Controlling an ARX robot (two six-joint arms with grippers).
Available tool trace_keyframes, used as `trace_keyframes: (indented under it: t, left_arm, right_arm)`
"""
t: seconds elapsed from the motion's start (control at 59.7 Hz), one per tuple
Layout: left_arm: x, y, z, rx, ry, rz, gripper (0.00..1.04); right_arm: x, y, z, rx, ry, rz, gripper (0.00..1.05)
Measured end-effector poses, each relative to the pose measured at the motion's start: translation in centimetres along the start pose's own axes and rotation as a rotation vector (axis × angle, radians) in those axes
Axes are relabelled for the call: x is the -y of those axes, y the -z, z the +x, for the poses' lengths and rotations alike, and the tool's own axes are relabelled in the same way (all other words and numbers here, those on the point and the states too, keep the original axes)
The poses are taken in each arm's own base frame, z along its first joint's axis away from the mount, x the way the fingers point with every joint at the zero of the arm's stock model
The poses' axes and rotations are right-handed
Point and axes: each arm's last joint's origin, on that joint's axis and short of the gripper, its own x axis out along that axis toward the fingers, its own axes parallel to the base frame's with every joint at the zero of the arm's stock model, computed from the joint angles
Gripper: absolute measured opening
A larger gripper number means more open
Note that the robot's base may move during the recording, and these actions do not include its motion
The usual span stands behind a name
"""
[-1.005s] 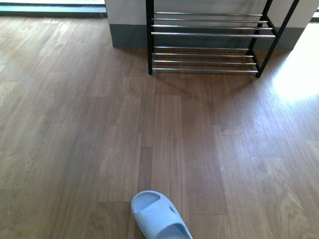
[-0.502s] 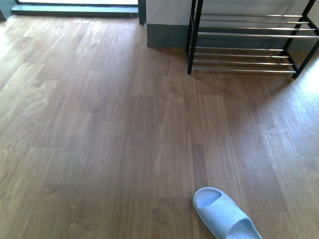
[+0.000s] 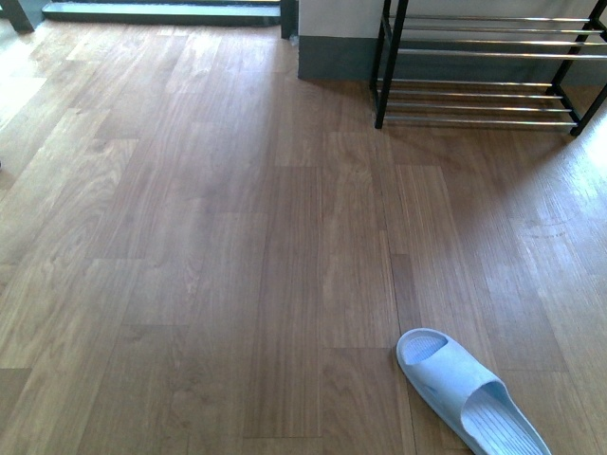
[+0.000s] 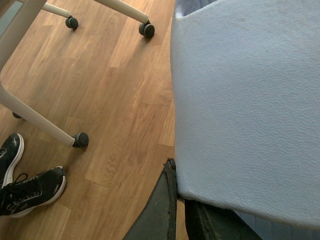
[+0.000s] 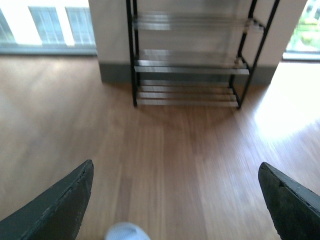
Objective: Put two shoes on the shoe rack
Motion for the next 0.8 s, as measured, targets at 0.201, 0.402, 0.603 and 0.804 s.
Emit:
trace_keyframes:
  t: [0.201,0.402,0.603,0.804]
  left_arm:
    - [0.0,0.0,0.0,0.000,0.000,0.000,0.02]
    - [0.0,0.0,0.0,0.000,0.001,0.000,0.02]
    - [0.0,0.0,0.0,0.000,0.000,0.000,0.02]
    - [0.0,0.0,0.0,0.000,0.000,0.000,0.02]
  right_arm:
    - [-0.7,1.3,3.1,-0.208,-0.063,-0.051,0.96]
    - [-1.5,2.6,9.9,-0.350,-0.081,-0.128,0.96]
    - [-1.9,8.8,15.9,-0.510,-0.121,-0.221,0.96]
    - [-0.9,16.2,17.6,-0.688,-0.117,-0.315,0.96]
